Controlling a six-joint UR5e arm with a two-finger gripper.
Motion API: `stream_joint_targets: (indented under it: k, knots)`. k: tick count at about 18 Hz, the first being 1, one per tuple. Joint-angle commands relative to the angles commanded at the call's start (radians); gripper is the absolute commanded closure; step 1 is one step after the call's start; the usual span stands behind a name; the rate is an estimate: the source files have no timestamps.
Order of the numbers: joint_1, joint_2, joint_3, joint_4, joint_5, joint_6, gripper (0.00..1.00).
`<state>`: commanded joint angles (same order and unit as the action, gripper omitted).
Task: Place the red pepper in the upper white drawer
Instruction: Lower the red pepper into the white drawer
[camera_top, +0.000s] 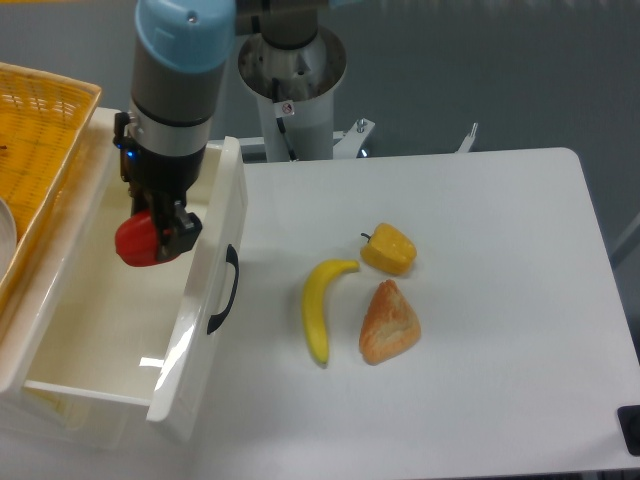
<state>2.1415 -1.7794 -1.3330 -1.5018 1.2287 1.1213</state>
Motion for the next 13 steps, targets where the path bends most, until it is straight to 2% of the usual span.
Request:
stream_joint_targets:
  k: [6,13]
  knots:
    - [-0.012,-0.015,-0.022,0.009,0.012,0.006,0.87]
    - [-0.04,-0.066,-0.028,0.043,0.041,0.005,0.87]
